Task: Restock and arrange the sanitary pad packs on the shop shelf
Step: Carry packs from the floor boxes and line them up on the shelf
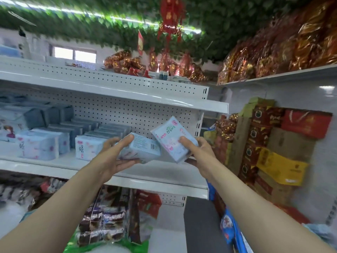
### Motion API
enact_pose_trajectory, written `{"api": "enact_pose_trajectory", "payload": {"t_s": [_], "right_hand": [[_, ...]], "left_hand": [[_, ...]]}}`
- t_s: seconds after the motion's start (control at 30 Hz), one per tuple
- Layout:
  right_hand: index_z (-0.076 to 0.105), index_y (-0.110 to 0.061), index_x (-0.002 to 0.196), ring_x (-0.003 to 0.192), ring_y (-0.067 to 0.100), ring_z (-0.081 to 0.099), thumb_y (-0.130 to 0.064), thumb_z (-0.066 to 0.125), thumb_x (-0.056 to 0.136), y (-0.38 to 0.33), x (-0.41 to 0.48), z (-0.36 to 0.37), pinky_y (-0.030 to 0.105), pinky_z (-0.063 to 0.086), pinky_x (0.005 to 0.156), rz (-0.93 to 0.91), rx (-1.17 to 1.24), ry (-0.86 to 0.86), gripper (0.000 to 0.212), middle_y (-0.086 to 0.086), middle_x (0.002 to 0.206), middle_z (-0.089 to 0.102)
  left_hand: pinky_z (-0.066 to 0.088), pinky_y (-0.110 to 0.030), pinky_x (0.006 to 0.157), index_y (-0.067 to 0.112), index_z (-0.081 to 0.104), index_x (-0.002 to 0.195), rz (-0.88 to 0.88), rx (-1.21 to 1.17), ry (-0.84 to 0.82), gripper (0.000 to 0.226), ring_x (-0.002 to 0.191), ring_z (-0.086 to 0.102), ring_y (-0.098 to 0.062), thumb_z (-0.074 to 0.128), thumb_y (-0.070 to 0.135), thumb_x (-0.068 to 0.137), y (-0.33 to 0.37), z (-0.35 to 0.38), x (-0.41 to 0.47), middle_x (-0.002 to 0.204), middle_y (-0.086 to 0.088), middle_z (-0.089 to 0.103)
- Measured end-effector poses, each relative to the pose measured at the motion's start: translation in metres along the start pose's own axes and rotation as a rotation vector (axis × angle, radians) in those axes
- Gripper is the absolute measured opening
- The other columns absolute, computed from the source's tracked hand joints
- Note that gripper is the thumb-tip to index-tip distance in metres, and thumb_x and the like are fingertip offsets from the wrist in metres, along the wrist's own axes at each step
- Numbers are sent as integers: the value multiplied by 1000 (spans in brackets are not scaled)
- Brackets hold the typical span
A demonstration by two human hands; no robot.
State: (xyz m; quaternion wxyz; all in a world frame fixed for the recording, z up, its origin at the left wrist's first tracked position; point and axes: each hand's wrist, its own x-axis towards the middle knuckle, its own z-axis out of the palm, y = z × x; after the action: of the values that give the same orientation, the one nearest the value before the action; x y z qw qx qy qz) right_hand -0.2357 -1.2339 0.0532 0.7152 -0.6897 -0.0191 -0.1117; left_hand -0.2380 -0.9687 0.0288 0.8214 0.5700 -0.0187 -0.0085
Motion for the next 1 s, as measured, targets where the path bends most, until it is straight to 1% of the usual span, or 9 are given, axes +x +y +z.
{"api": "enact_pose_trajectory", "payload": {"t_s": [0.07,0.27,0.43,0.5,0.57,0.67,0.73,0.83,1.0], "right_hand": [[53,-8,123,90,19,75,-32,82,82,-2,11,-4,32,61,67,-6,3,-28,55,7,102,76],[56,-13,117,91,19,73,-30,79,85,1,31,-4,31,60,66,14,114,-64,43,5,99,75],[55,-16,110,95,21,71,-34,76,87,8,37,2,32,60,67,9,172,-8,36,7,105,72],[55,-13,114,99,25,70,-34,77,87,8,40,7,33,60,67,24,195,34,41,9,109,71],[53,-12,113,102,27,70,-33,78,86,9,43,14,33,61,65,33,208,75,42,10,110,70],[53,-14,109,107,29,69,-33,78,86,14,48,23,35,62,66,33,208,122,39,12,114,69],[53,-14,110,107,29,69,-33,78,86,18,50,27,35,62,67,29,204,150,40,13,115,69],[53,-11,118,105,27,69,-34,78,86,22,51,31,34,62,64,31,191,177,46,12,116,69],[54,-14,108,102,26,70,-35,78,85,28,55,33,34,60,66,32,176,219,39,13,116,70]], "left_hand": [[59,-42,89,27,46,141,14,-24,-2,78,97,73,-38,82,43,74,-1,5,2,133,-9,56],[62,-33,75,-1,61,123,-25,-237,-36,55,107,70,-35,76,25,77,3,15,10,119,-22,69],[62,-28,73,-1,56,127,-37,-162,-59,42,106,70,-34,64,-10,87,-1,5,33,120,-23,67],[62,-26,67,7,59,122,-54,-42,-32,35,93,74,-30,68,0,88,0,-3,38,111,-17,72],[60,-26,66,18,62,115,-83,98,-16,34,84,76,-24,76,26,85,4,-13,44,104,-8,76],[56,-25,62,23,64,106,-110,185,-21,49,74,67,-17,81,50,68,8,-29,59,88,-4,75],[59,-31,67,20,66,101,-127,136,-43,53,82,65,-20,83,49,60,8,-35,67,85,-5,75],[59,-45,85,11,68,111,-187,86,-113,59,102,69,-31,84,41,63,6,-39,74,104,-14,76],[59,-40,80,7,66,115,-216,160,-188,56,92,75,-27,82,31,67,7,-45,86,104,-15,76]]}}
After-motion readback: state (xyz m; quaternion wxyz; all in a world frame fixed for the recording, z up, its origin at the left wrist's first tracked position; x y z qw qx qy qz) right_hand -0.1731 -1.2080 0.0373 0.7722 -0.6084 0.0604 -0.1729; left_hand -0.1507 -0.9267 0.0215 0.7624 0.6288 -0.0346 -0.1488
